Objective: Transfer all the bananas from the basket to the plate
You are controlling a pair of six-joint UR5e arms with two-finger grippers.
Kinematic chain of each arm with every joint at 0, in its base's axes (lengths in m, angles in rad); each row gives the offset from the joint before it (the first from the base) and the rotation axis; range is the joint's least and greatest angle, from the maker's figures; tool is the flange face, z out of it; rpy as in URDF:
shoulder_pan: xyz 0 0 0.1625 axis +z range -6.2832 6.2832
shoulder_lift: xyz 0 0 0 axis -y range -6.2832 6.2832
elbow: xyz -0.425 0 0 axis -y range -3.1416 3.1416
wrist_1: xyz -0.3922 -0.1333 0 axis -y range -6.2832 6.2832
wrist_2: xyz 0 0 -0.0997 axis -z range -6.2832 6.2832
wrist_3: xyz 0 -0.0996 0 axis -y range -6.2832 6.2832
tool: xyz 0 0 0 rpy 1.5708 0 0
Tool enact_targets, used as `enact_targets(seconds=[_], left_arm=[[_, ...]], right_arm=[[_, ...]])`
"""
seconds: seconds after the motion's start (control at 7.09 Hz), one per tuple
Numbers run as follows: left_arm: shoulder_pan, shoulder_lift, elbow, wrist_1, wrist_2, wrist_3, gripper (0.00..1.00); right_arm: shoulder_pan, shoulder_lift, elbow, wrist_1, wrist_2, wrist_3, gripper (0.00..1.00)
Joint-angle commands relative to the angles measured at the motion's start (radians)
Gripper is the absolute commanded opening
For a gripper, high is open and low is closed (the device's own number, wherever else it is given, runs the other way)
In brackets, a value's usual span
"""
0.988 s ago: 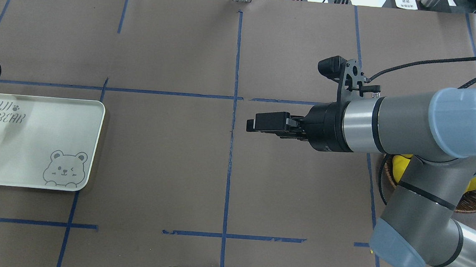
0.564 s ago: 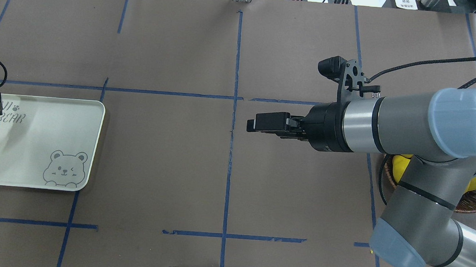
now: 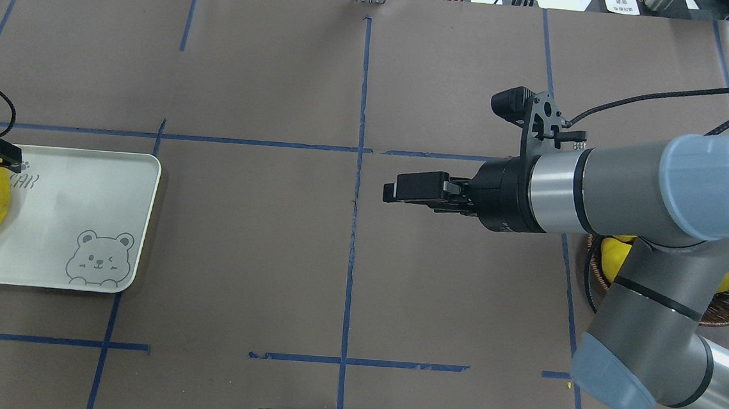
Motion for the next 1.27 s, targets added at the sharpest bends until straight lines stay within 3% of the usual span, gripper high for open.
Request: enact_targets(seconds=[0.0, 0.28, 0.56, 0.85, 1.13], left_arm=[[-0.001, -0.008, -0.117, 0.013, -0.052, -0.003, 1.00], [-0.001, -0.088, -0.160, 0.013, -0.126, -0.016, 1.00], [0.012, -0.192, -0.174, 0.016, -0.148, -0.226, 1.00], [0.139, -0.278, -0.166, 0.010, -0.165, -0.345, 1.00], [0.186, -0.338, -0.166, 0.010, -0.146, -0.436, 1.00]], right_arm=[[0.101, -0.101, 0.003, -0.006, 0.077, -0.020, 0.99], [0.237, -0.300, 0.012, -0.006, 0.164, -0.156, 1.00], [0.273, -0.449, 0.011, -0.004, 0.164, -0.324, 1.00], [0.284, -0.526, 0.012, 0.000, 0.168, -0.382, 0.99], [0.292, -0.586, 0.006, -0.001, 0.162, -0.383, 0.99]])
